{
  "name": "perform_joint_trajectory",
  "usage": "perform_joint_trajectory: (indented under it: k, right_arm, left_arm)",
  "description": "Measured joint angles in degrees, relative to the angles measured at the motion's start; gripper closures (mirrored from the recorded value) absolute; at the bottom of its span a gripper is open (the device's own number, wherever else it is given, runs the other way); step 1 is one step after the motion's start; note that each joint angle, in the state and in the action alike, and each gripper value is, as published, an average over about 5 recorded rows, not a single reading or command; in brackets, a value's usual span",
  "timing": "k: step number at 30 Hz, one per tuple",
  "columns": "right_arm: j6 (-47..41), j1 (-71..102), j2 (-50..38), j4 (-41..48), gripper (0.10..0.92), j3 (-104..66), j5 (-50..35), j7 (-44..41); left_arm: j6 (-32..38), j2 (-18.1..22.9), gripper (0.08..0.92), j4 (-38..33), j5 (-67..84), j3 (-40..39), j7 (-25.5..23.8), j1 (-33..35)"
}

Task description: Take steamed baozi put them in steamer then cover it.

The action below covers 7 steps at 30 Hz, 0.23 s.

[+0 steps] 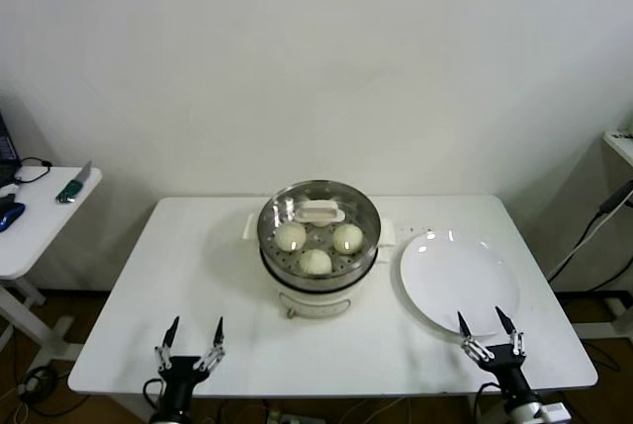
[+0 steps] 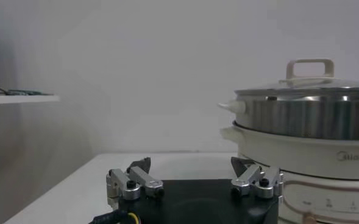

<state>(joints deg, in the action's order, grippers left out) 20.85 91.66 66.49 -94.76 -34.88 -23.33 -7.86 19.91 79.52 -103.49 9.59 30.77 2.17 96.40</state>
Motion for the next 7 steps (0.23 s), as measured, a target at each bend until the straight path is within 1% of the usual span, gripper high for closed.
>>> perform_joint_trajectory:
  k: [7]
  right_arm:
    - [0.39, -0.12, 0.0, 0.18, 0.203, -0.07, -0.03, -0.02]
  left_arm:
    - [0.11, 0.0, 0.177, -0.15, 0.03, -0.08, -0.01, 0.29]
